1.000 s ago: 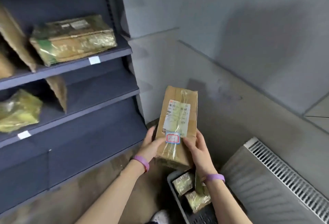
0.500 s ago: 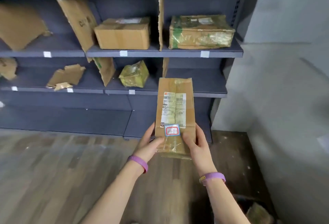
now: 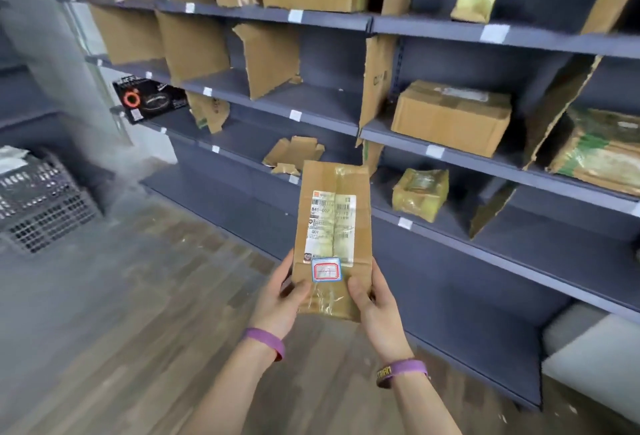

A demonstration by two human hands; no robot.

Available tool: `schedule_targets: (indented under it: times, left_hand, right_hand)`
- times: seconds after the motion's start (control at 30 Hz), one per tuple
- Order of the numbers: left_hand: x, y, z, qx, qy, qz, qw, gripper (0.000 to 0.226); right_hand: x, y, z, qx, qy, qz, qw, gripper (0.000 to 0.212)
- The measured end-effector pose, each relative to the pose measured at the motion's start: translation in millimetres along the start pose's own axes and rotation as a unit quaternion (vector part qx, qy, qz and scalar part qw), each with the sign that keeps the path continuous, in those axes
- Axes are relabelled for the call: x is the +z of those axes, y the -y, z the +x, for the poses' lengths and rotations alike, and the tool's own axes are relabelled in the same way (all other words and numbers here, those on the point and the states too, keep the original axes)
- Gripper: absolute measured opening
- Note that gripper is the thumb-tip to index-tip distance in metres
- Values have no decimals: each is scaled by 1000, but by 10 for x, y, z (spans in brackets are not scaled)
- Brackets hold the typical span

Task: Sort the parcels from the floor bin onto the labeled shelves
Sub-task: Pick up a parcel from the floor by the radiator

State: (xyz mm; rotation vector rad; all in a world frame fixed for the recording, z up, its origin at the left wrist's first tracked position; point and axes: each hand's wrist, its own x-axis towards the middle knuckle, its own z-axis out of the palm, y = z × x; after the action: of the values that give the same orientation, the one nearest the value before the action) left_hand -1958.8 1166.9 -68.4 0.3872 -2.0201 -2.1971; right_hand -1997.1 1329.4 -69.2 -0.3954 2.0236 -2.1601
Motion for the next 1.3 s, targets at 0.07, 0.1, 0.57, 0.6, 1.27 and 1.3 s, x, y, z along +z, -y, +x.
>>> schedule_targets:
  times: [0.07,0.1,0.57,0.6,1.27,1.3]
  left_hand:
    - [-370,-61,135,9,-13,-3,1000,56]
    - [-540,-93,190,13,-18,-3,1000,55]
    - [-2272,-372,1281,69,-131,-19,989,58]
    - [-2351,-371,1395,70,-139,-22,988,58]
    - [-4316,-892,3607,70,-325,-77,940,71]
    - [-4428,-881,3671,70,-331,-77,938,72]
  right_hand:
    - [357,-35,211,-2,16,-2,1000,39]
    - [532,-53,308,-2,26,-1,1000,38]
    - [2264,-212,1791,22,114,10,993,42]
    - [2342,-243,1920,25,118,9,993,43]
    - [4614,-585,4726,36,265,68,961,49]
    - [4743,-607,4808,37,268,66,960,50]
